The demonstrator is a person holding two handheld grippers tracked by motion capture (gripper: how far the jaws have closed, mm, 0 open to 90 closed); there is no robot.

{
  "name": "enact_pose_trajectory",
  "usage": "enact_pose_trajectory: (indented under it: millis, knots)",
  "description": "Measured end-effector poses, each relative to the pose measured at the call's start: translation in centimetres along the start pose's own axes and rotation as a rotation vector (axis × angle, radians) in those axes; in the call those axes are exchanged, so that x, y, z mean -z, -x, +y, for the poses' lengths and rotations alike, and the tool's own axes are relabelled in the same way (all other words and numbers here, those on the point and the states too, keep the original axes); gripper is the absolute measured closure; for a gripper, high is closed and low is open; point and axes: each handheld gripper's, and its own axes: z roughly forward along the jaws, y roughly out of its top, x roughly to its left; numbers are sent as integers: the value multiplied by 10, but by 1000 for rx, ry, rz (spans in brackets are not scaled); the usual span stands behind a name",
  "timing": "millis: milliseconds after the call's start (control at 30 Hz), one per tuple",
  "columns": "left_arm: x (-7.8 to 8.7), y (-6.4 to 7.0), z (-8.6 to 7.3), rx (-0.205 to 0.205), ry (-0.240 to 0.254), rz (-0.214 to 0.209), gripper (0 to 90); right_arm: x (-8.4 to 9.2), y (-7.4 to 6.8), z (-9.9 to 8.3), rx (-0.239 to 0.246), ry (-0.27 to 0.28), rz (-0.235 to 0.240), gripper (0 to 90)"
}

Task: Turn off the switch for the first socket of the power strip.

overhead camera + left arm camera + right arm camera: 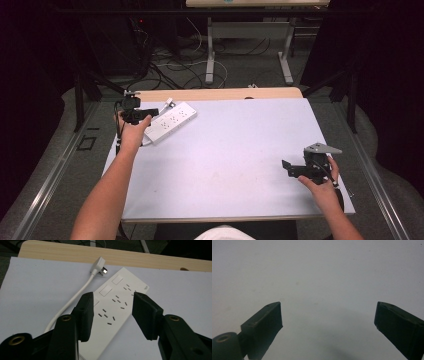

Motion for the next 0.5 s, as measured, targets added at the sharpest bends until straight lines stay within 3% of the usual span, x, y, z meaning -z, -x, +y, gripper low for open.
enact_pose_trajectory:
  millis: [167, 233, 500]
  knots:
    - [-5, -6, 2, 9, -3, 13, 592, -1, 1, -1, 4, -3, 2, 71]
    - [-4, -7, 6, 9, -33, 19, 615, -1, 0, -1, -4, -7, 1, 71]
    - [1, -2, 25, 15, -58, 9, 691, -3, -1, -1, -5, -9, 6, 71]
